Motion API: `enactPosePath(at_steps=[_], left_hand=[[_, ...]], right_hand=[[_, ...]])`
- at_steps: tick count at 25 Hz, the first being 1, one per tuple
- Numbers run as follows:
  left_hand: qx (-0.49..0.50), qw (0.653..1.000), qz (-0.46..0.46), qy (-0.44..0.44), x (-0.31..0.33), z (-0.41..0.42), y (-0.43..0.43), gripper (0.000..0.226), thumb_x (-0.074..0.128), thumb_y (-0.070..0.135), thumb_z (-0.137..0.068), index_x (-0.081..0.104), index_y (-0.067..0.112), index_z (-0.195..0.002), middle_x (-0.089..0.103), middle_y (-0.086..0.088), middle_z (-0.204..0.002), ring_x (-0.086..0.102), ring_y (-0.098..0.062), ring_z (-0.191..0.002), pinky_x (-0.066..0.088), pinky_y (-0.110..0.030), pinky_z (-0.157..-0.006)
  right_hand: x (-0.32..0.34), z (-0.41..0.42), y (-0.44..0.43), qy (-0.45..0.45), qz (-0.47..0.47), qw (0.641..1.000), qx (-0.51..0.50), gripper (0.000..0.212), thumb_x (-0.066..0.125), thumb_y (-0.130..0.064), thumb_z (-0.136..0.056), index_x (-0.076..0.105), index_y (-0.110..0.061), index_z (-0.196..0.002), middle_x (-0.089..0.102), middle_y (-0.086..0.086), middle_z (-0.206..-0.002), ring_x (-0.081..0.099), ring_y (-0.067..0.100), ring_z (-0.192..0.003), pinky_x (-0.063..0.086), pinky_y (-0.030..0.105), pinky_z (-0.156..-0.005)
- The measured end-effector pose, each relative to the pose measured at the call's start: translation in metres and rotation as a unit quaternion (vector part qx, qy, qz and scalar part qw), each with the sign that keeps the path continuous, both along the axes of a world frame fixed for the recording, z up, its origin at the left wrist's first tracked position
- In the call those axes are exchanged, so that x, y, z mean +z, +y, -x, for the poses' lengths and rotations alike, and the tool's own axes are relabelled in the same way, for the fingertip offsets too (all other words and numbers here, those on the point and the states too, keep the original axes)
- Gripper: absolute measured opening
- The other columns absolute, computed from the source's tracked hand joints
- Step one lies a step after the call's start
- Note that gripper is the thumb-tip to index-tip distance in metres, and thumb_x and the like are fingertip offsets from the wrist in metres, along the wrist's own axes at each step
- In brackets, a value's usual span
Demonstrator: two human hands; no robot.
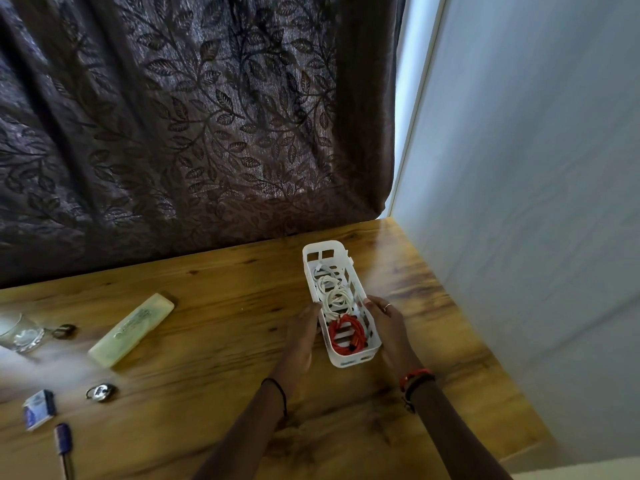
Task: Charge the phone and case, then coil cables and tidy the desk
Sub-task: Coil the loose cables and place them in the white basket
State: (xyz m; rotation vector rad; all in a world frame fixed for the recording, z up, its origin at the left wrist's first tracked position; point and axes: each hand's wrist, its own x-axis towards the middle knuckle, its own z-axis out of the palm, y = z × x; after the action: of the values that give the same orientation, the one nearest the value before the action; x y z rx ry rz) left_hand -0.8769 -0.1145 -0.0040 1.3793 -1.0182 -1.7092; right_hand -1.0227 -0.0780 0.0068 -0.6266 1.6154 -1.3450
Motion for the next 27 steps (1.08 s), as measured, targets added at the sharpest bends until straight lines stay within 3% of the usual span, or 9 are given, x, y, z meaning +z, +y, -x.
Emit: enactPosePath(at_steps=[3, 11, 18, 22, 27], left_hand=[[0.001, 1.0, 0.004, -0.001, 0.005, 0.003, 0.004, 0.026, 0.05, 0.029, -0.094, 0.065, 0.016, -0.111, 0.07, -0.005, -0.109, 0.066, -0.02, -0.099, 0.052, -0.039, -0.09], [-0.066, 0.997, 0.038, -0.001, 0.021, 0.028, 0.009, 0.027, 0.048, 0.034, -0.095, 0.065, 0.018, -0.108, 0.071, -0.005, -0.106, 0.068, -0.021, -0.096, 0.053, -0.042, -0.089], [-0.104, 0.992, 0.042, 0.051, 0.029, 0.073, 0.007, 0.024, 0.047, 0.032, -0.096, 0.063, 0.019, -0.108, 0.071, -0.004, -0.106, 0.069, -0.015, -0.088, 0.054, -0.03, -0.072], [-0.089, 0.994, 0.024, 0.051, 0.027, 0.107, -0.003, 0.022, 0.05, 0.03, -0.095, 0.064, 0.017, -0.104, 0.072, -0.003, -0.097, 0.069, -0.015, -0.081, 0.052, -0.027, -0.064], [-0.078, 0.996, 0.011, 0.043, 0.015, 0.146, -0.02, 0.017, 0.047, 0.028, -0.096, 0.063, 0.022, -0.098, 0.071, 0.001, -0.094, 0.068, -0.012, -0.081, 0.052, -0.025, -0.062]], right_hand=[[0.008, 0.003, 0.008, 0.011, 0.0, 1.0, -0.019, 0.015, 0.056, -0.013, -0.091, 0.067, -0.013, -0.101, 0.07, 0.0, -0.089, 0.067, 0.015, -0.08, 0.055, 0.025, -0.068], [0.036, 0.025, 0.028, 0.067, 0.014, 0.997, -0.045, 0.018, 0.054, -0.012, -0.092, 0.065, -0.007, -0.105, 0.065, -0.001, -0.086, 0.059, 0.003, -0.068, 0.043, 0.005, -0.045], [0.045, 0.072, 0.021, 0.089, -0.003, 0.994, -0.058, 0.015, 0.051, -0.015, -0.093, 0.063, -0.009, -0.1, 0.064, -0.004, -0.084, 0.059, 0.005, -0.066, 0.043, 0.009, -0.044], [0.042, 0.104, 0.009, 0.113, -0.012, 0.992, -0.057, 0.017, 0.05, -0.014, -0.093, 0.063, -0.009, -0.103, 0.064, -0.003, -0.084, 0.062, 0.008, -0.069, 0.049, 0.018, -0.055], [0.024, 0.143, -0.015, 0.189, -0.035, 0.981, -0.033, 0.024, 0.048, -0.014, -0.093, 0.064, -0.005, -0.108, 0.068, 0.01, -0.1, 0.064, 0.016, -0.078, 0.054, 0.028, -0.071]])
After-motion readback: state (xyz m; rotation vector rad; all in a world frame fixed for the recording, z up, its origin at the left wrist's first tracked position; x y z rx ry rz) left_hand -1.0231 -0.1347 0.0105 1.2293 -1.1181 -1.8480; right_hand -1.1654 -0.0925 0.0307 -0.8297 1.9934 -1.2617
